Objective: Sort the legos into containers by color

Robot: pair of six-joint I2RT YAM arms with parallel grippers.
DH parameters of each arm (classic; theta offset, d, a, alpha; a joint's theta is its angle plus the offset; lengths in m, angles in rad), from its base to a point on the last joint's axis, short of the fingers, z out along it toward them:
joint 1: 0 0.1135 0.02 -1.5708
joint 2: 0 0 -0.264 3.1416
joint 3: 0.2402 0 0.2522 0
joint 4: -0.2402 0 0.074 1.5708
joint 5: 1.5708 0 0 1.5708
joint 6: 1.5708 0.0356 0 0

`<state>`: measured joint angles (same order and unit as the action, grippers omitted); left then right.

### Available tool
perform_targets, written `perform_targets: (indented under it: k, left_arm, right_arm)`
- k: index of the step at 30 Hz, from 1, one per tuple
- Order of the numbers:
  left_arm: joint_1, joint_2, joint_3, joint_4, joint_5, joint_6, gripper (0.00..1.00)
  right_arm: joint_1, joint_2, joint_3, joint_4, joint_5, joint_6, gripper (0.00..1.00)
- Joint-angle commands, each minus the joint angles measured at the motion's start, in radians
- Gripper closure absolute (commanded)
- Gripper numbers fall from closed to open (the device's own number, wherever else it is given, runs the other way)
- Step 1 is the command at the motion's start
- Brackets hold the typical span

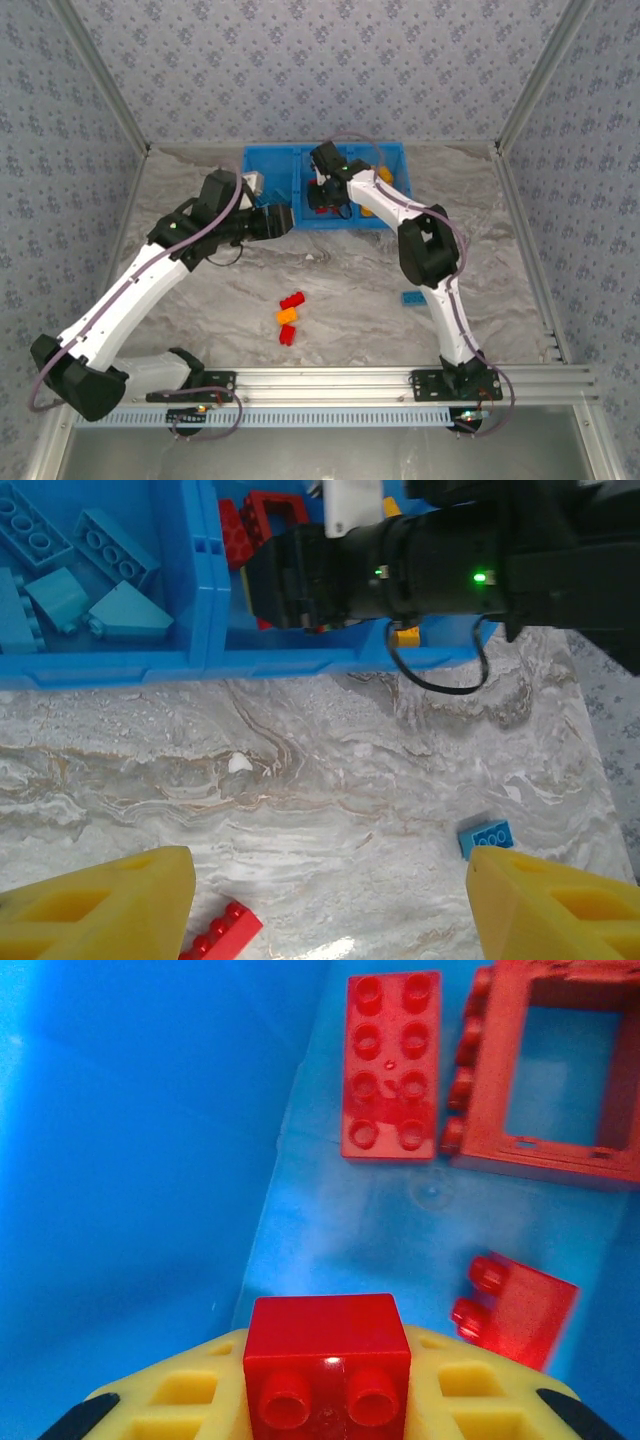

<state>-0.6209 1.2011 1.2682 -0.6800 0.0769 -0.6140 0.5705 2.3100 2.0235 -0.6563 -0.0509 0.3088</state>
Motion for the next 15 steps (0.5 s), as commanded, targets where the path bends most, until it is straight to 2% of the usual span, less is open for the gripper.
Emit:
perform_targets:
  k: [1,3,10,12,15]
  left_arm:
    - [-0.059,0.028,0.052,0.007,-0.118,0.009,0.29]
    - [-0.101,0.044,0.069,-0.02,-0.174,0.018,0.29]
    - [-0.304,0.073,0.092,-0.042,-0.51,0.036,0.29]
    - [-0.342,0.076,0.082,-0.035,-0.571,0.037,0.29]
    - [-0.359,0.085,0.074,-0.029,-0.575,0.036,0.3]
  right_arm:
    - [-0.015,0.037,0.046,0.034,-0.083,0.054,0.74]
    - [-0.021,0.052,0.05,0.044,-0.104,0.061,0.73]
    - [-0.03,0.095,0.077,0.041,-0.153,0.078,0.71]
    - [-0.03,0.092,0.076,0.04,-0.156,0.082,0.67]
    - [-0.029,0.067,0.065,0.041,-0.152,0.076,0.55]
